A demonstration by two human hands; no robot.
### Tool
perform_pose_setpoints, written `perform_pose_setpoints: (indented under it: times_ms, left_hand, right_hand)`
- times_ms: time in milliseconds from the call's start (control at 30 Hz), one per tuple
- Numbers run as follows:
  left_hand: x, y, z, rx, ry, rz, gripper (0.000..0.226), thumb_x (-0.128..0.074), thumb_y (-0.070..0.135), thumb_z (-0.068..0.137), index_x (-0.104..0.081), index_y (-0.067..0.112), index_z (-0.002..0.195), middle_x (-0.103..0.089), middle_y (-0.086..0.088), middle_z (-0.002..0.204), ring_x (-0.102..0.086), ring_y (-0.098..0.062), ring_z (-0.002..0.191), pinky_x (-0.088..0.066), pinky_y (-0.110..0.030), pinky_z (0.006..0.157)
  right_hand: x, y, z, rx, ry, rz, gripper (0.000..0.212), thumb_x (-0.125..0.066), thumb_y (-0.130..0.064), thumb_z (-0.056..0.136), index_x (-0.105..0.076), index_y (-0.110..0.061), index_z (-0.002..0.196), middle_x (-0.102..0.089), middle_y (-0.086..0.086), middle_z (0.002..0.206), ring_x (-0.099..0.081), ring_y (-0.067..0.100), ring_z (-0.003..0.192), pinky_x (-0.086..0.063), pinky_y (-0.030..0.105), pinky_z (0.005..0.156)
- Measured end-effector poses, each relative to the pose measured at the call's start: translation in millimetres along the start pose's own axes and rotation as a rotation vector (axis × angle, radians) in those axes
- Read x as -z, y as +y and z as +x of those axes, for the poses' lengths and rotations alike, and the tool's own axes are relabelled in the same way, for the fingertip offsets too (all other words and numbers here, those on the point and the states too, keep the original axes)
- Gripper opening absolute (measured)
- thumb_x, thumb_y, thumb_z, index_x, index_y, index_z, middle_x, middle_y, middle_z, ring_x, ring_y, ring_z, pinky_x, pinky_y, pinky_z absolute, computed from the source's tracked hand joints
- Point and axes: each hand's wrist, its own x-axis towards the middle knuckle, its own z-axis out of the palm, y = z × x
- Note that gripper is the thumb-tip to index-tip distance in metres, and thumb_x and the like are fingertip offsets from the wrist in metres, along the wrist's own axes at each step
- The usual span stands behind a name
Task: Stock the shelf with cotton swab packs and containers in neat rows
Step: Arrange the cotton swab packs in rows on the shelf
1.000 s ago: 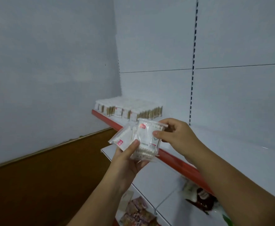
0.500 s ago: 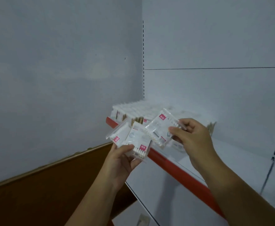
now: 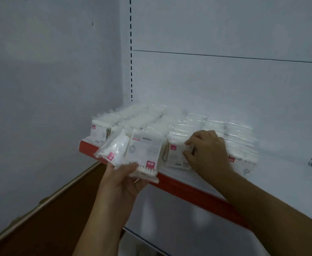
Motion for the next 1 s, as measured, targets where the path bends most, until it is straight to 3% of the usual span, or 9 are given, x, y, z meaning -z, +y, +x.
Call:
perform_pose_setpoints:
  times_ms: [167,267,333,367,467,600,733,833,1000]
  left_hand:
    - [-1.6,-13.3,18.5,0.116,-0.105,-0.039,0.076,-0.065,-0.004,0.067,-0.047,0.018,0.138,-0.062,-0.019,0.125,-0.068,-0.032,0.094,-0.059,-0.045,0.068]
    - [-9.2,-14.2,28.1,0.139,-0.141,-0.022,0.082,-0.067,-0.006,0.062,-0.045,0.016,0.138,-0.063,-0.019,0.124,-0.068,-0.03,0.092,-0.059,-0.042,0.064]
    - [-15.9,-17.4,33.4,0.142,-0.161,0.027,0.075,-0.064,-0.005,0.064,-0.048,0.015,0.134,-0.066,-0.017,0.118,-0.069,-0.03,0.091,-0.06,-0.039,0.06]
    - [-21.6,-20.5,35.6,0.146,-0.167,0.054,0.07,-0.064,-0.001,0.065,-0.05,0.014,0.132,-0.067,-0.016,0.115,-0.07,-0.031,0.091,-0.06,-0.037,0.058]
    - [-43.6,-34.3,41.7,0.153,-0.181,0.143,0.066,-0.076,-0.004,0.063,-0.055,0.014,0.124,-0.07,-0.014,0.11,-0.071,-0.031,0.092,-0.058,-0.034,0.059]
    - [-61.4,-49.6,51.1,0.136,-0.191,0.16,0.055,-0.069,0.013,0.068,-0.056,0.016,0.121,-0.071,-0.011,0.111,-0.069,-0.031,0.098,-0.058,-0.037,0.065]
    - [-59.1,-52.5,68.4,0.093,-0.093,0.162,0.038,-0.061,0.005,0.076,-0.06,0.016,0.113,-0.074,-0.01,0.099,-0.072,-0.031,0.086,-0.059,-0.035,0.059]
    - [-56.8,-48.2,81.1,0.112,-0.095,0.193,0.041,-0.059,0.003,0.077,-0.057,0.012,0.117,-0.072,-0.015,0.105,-0.07,-0.037,0.092,-0.06,-0.038,0.063]
    - [-53.3,-39.8,97.5,0.129,-0.153,0.331,0.037,-0.064,0.003,0.071,-0.063,0.015,0.106,-0.073,-0.01,0.102,-0.071,-0.032,0.094,-0.059,-0.034,0.065]
  right_hand:
    - [8.4,-2.6,0.1,-0.029,-0.021,-0.082,0.019,-0.073,-0.027,0.08,-0.076,-0.019,0.097,-0.062,0.004,0.119,-0.05,0.029,0.116,-0.033,0.04,0.09]
    - [37.7,-3.1,2.6,-0.176,0.118,0.195,0.017,-0.058,-0.028,0.091,-0.071,-0.027,0.102,-0.058,-0.011,0.122,-0.046,0.012,0.122,-0.033,0.028,0.099]
    - [60.2,-9.4,1.5,-0.217,0.088,0.481,0.014,-0.051,-0.04,0.091,-0.063,-0.041,0.099,-0.06,-0.027,0.108,-0.053,-0.008,0.105,-0.039,0.005,0.083]
    - [69.7,-13.4,0.6,-0.228,-0.013,0.598,0.014,-0.053,-0.046,0.086,-0.06,-0.045,0.099,-0.062,-0.028,0.101,-0.057,-0.011,0.096,-0.043,0.004,0.074]
    - [79.6,-11.8,-2.7,-0.227,-0.254,0.596,0.027,-0.071,-0.044,0.075,-0.062,-0.038,0.1,-0.067,-0.018,0.093,-0.064,-0.002,0.08,-0.054,0.017,0.066]
    - [85.7,12.3,-9.9,-0.309,-0.103,0.596,0.025,-0.081,-0.027,0.071,-0.061,-0.03,0.085,-0.07,-0.01,0.085,-0.067,0.006,0.077,-0.058,0.031,0.069]
    - [94.2,46.1,-21.3,-0.53,-0.078,0.998,0.035,-0.076,-0.01,0.076,-0.051,-0.029,0.091,-0.072,0.004,0.089,-0.071,0.023,0.081,-0.059,0.049,0.069]
    - [96.6,61.8,-25.2,-0.578,-0.018,1.094,0.044,-0.071,-0.002,0.078,-0.063,-0.042,0.095,-0.071,0.006,0.093,-0.072,0.019,0.079,-0.06,0.039,0.066]
    - [91.8,61.6,-30.1,-0.561,0.133,0.898,0.017,-0.079,-0.015,0.071,-0.065,-0.02,0.079,-0.073,-0.005,0.079,-0.072,0.014,0.071,-0.06,0.033,0.062]
